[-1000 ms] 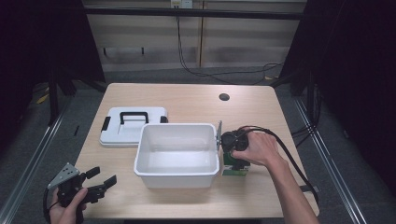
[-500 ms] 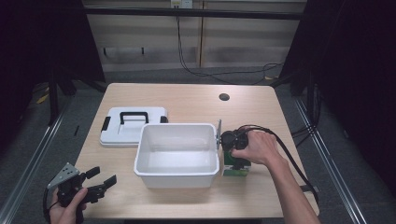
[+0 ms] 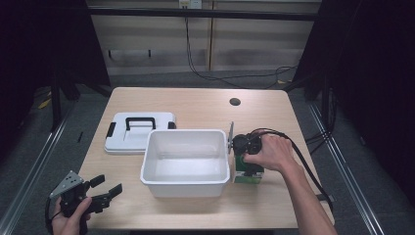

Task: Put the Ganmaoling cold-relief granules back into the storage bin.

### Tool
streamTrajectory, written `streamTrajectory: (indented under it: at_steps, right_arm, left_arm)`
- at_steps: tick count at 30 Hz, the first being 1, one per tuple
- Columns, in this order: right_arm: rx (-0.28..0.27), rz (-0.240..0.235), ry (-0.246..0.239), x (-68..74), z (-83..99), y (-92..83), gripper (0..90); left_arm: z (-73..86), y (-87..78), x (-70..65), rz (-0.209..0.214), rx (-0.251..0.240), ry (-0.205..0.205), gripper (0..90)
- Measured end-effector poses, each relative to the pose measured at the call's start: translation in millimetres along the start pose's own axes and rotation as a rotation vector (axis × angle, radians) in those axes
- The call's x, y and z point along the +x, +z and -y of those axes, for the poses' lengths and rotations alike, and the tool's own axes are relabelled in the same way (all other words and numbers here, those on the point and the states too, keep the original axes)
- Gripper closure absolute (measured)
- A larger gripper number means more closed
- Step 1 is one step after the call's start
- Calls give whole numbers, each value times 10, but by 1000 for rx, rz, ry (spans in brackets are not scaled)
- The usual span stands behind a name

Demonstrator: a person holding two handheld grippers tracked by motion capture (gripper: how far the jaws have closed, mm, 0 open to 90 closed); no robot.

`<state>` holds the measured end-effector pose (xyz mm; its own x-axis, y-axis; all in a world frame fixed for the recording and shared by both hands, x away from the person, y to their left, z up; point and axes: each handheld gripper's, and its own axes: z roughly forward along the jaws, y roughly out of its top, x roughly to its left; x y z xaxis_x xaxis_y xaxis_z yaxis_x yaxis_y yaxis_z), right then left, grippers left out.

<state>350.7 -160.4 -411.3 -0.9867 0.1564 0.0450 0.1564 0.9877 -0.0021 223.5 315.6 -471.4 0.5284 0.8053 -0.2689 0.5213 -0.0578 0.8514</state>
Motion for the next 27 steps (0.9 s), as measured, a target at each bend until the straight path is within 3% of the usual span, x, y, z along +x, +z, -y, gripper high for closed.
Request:
streamTrajectory:
  at_steps: [8,13,27]
  right_arm:
    - [-12,2,-10,5,25,-43,164]
    - [-11,5,15,8,36,-106,164]
    - [-22,31,12,36,63,-356,163]
  left_arm:
    - [-2,1,2,-2,1,3,165]
    - [-2,-2,-2,0,-1,1,165]
    - [-3,2,-1,0,2,6,165]
